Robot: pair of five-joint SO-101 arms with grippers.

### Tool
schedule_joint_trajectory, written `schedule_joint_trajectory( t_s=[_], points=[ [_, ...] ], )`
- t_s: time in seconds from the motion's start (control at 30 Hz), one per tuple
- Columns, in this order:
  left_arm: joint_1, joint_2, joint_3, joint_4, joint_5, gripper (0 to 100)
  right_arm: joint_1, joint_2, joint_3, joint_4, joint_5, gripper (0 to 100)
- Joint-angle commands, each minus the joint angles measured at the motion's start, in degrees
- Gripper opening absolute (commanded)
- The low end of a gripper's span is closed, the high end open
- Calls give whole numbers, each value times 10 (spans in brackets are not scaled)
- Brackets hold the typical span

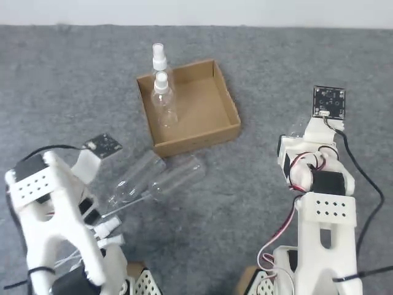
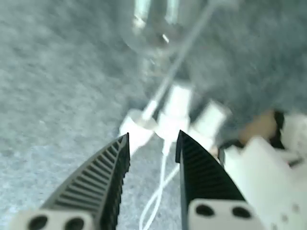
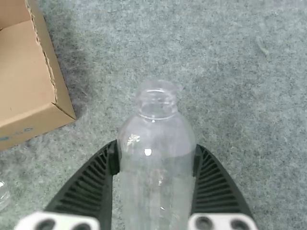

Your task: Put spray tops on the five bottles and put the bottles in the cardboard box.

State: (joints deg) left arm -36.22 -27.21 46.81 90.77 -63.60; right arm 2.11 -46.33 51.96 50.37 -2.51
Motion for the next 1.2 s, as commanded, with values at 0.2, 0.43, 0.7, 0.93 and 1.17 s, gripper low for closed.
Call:
schedule_joint_trajectory(
  t_s=[0.2, 0.43, 0.7, 0.93, 1.17],
  points=[
    [-23, -4, 48, 44, -130, 145, 1, -17, -5, -11, -3, 98],
    [-24, 1, 131, -65, -135, 145, 1, -17, -5, -11, -3, 98],
    [-24, 1, 202, -222, -80, 148, 1, -17, -5, -11, -3, 98],
    [-23, -1, 239, -293, -58, 145, 1, -17, -5, -11, -3, 98],
    [-23, -4, 239, -293, -57, 118, 1, -17, -5, -11, -3, 98]
  ],
)
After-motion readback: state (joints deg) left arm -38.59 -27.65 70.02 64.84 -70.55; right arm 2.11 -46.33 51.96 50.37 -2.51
